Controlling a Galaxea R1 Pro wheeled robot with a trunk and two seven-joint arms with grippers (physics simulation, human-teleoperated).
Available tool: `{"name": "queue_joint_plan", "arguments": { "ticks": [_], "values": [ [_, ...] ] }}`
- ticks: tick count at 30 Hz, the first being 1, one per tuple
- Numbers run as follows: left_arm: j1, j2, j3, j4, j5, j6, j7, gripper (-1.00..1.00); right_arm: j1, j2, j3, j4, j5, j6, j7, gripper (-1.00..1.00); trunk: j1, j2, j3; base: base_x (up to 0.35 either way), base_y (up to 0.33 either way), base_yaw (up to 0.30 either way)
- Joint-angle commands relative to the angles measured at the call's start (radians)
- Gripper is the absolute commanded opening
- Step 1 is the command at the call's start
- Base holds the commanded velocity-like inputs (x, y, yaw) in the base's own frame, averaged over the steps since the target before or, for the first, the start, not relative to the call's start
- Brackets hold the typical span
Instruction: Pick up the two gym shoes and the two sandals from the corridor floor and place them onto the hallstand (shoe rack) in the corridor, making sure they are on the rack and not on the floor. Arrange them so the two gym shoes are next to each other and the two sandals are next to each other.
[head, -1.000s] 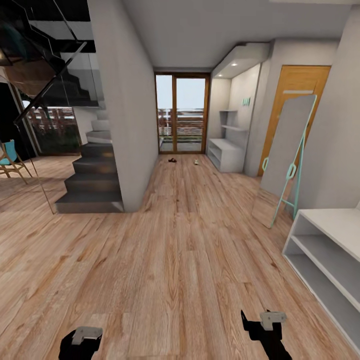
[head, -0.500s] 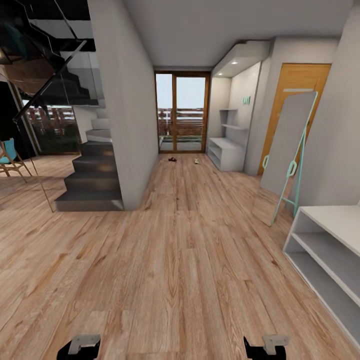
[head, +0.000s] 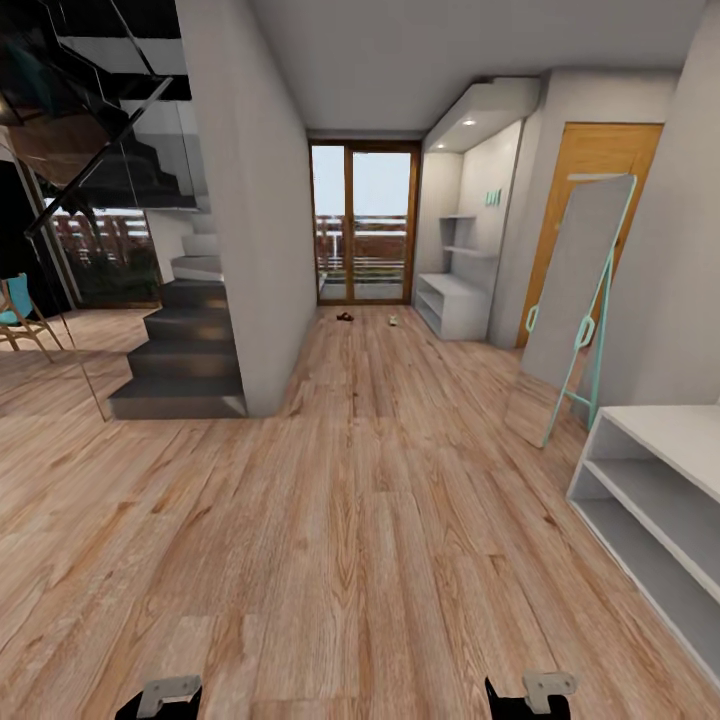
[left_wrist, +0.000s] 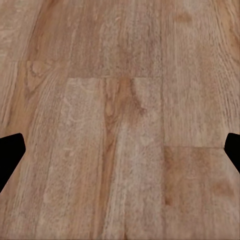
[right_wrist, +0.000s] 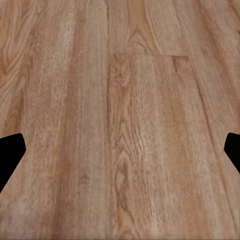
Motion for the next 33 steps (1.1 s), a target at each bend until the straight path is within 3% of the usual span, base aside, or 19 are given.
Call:
{"name": "queue_joint_plan", "arguments": {
  "ticks": [1,25,33],
  "values": [
    [-0.001,0.0,0.002,0.001,0.003,-0.003,-0.002,1.0,-0.001,0.0,0.001,0.001,0.001,-0.003,0.001,1.0,0.004,-0.008,-0.004,0.0,0.0,0.0],
    [-0.002,0.001,0.001,0.002,0.001,-0.004,-0.003,1.0,0.0,0.004,-0.002,0.002,-0.004,-0.001,-0.005,1.0,0.096,-0.176,-0.08,0.0,0.0,0.0],
    [-0.002,0.001,0.001,0.002,0.001,-0.004,-0.003,1.0,-0.001,0.005,-0.005,0.002,-0.005,0.0,-0.008,1.0,0.126,-0.232,-0.115,0.0,0.0,0.0]
  ]
}}
